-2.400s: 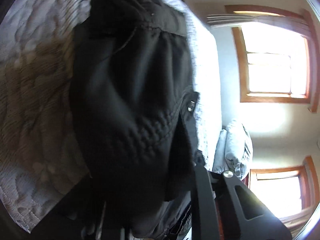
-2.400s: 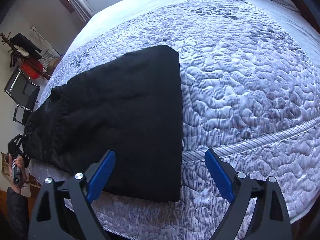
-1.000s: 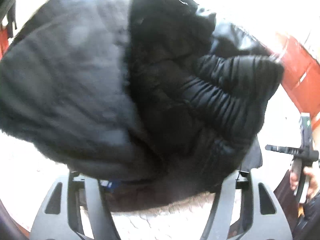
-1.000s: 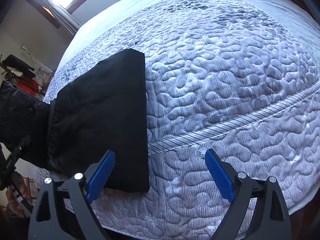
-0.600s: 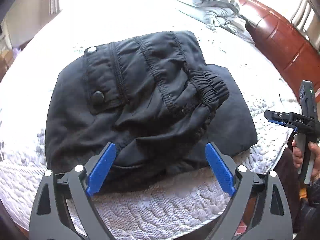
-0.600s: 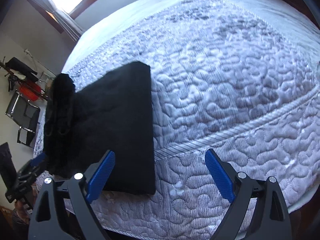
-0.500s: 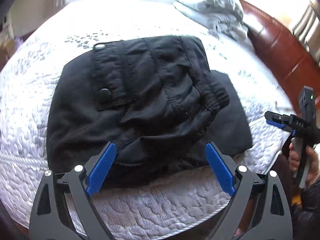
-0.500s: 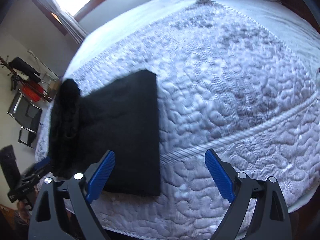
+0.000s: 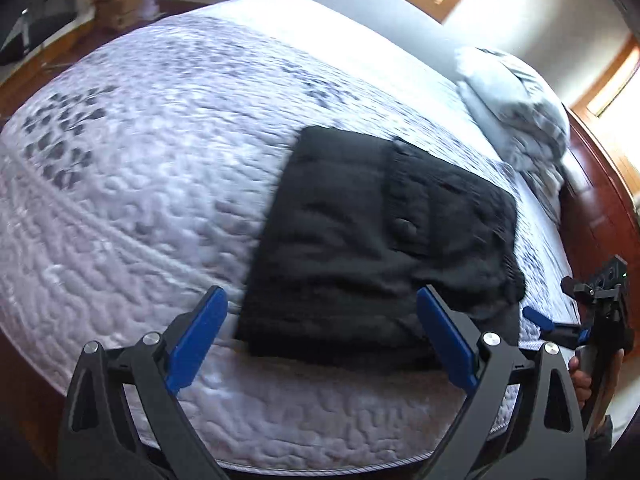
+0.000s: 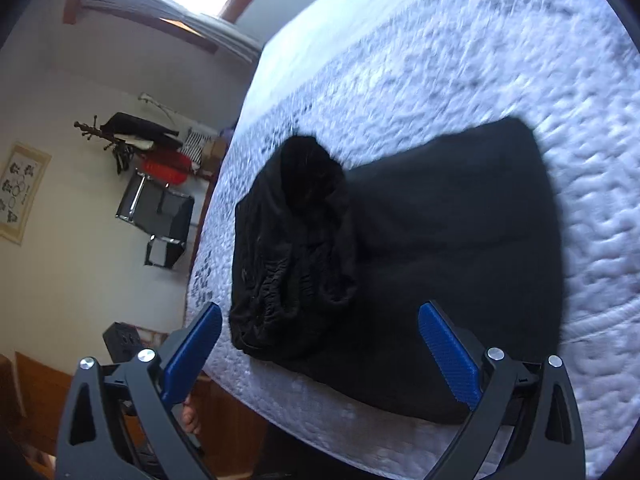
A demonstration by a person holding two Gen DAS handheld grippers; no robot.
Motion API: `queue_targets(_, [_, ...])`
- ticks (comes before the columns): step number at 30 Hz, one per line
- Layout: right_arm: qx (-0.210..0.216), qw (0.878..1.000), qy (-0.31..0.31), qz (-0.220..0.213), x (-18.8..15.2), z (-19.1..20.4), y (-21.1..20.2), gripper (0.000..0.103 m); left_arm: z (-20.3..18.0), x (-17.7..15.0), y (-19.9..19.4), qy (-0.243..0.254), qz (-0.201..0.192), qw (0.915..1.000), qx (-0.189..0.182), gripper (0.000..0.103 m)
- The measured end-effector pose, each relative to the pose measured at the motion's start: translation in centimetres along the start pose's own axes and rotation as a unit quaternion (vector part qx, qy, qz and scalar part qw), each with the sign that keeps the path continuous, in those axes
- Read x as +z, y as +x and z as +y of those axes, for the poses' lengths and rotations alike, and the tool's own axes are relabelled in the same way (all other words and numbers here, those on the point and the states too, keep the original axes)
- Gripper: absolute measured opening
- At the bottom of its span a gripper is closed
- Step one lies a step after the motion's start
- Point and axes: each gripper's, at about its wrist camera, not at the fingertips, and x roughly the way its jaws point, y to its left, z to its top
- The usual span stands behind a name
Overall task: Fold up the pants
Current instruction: 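Grasp the leg end of the black pants with the right gripper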
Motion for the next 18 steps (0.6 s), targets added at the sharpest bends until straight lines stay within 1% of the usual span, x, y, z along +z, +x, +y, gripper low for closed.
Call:
queue_targets(3, [0.027,0.999,0.034,0.017,0.7,-0.8,2.2,0.100,1.3,0.3,-0.3,-0.018,-0.002,0.9998,0.004,0.095])
queue_targets(6, [0.030,0.998,0.053,0.031,1.0,-1.6,3.8,0.100,2.6,0.2,-0.3,-0.039,0.002,0.9992,0.004,0.095])
queue_targets(9, [0.052,0.996,0.056,0.035,1.0,-1.6,4.5,0.100,3.2,-0.2,0.2,-0.053,0.007,0.9986,0.002,0.095])
queue_targets(13, [0.073,0.995,0.059,0.043,1.4,-1.2,5.6,0.100,3.6,-0.2,0.8,-0.058,0.017,0.9982,0.001,0.095])
queue_targets(18, [0.075,0.994,0.056,0.057,2.6,-0.4,7.9,0.100,3.2,-0.1,0.9,-0.053,0.021,0.9983,-0.006,0.095])
